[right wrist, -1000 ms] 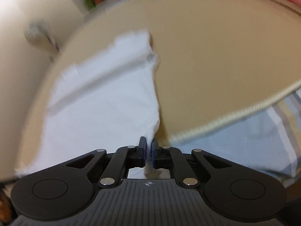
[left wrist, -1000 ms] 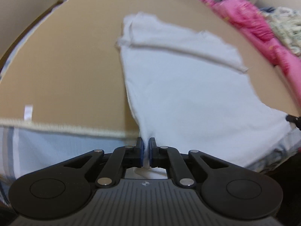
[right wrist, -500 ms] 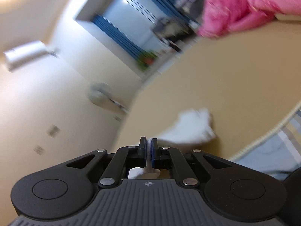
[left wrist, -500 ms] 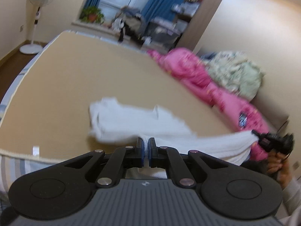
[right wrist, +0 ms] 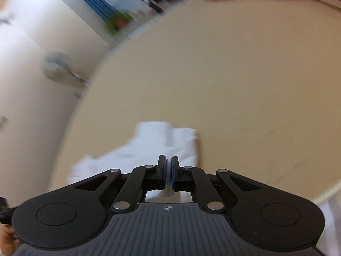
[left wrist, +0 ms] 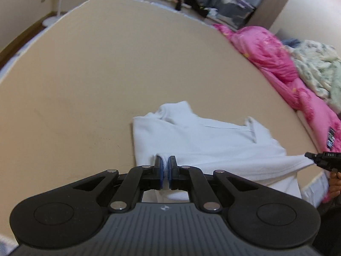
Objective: Fold small clothes
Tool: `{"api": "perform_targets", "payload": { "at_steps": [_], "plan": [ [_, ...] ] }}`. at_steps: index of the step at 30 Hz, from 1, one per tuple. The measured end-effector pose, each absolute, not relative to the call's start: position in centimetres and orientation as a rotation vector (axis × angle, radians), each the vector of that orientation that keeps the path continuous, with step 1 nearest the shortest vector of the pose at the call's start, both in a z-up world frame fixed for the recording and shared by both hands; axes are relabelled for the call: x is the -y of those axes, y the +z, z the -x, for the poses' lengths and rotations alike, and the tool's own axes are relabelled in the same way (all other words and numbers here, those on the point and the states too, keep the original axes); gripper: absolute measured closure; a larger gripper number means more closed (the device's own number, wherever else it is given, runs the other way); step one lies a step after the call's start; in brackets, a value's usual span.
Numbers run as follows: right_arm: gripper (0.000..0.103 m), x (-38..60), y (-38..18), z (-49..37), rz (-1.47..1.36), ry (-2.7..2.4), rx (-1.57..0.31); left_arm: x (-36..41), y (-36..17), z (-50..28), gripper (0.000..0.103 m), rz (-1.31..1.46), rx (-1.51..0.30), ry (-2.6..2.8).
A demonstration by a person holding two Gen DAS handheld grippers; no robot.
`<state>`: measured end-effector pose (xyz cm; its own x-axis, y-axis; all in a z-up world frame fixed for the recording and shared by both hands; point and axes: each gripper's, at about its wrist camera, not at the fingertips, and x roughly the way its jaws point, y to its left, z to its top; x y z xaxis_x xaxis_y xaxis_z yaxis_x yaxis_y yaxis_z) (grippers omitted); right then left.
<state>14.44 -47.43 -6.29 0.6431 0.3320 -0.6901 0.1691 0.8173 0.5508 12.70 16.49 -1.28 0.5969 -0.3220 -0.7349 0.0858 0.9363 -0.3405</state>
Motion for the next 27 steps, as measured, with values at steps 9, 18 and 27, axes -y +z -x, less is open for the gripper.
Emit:
{"api": "perform_targets", "payload": {
  "at_steps": [9, 18, 27],
  "plan": [
    [0.084, 47.2, -5.5, -12.7, -0.589, -0.002, -0.723, -21.5, -1.4, -12.0, 0.066, 0.414, -0.773, -0.131],
    [0.077, 44.2, -8.2, -12.0, -0.227, 0.171, -0.975, -19.9, -2.9, -11.4, 0.056, 0.176, -0.884, -0.196],
    [0.066, 42.5, -8.7, -14.3, -0.127, 0.176, -0.993, -13.3, -5.5, -14.0, 0.051, -0.044, -0.908, -0.224]
  ]
}}
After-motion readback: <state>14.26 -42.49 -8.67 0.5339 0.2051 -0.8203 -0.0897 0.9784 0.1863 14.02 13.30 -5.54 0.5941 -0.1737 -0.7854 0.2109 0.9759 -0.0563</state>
